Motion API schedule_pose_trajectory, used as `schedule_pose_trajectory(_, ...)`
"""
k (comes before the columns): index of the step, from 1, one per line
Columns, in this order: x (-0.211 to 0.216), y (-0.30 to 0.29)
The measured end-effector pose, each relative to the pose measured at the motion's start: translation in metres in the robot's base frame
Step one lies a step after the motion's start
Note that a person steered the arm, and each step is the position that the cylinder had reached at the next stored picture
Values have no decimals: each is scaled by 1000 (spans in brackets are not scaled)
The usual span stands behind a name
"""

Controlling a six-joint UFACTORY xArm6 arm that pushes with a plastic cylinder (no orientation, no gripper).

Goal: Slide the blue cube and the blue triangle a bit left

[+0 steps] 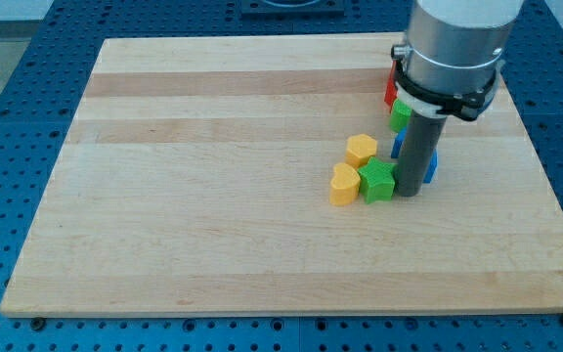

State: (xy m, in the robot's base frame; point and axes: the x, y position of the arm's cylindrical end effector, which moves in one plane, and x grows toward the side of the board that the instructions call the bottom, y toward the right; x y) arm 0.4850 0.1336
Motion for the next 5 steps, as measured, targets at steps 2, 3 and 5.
schedule_pose_trajectory(2, 17, 77)
schedule_pose_trajectory(3, -3, 105)
schedule_pose_trajectory(5, -11, 68)
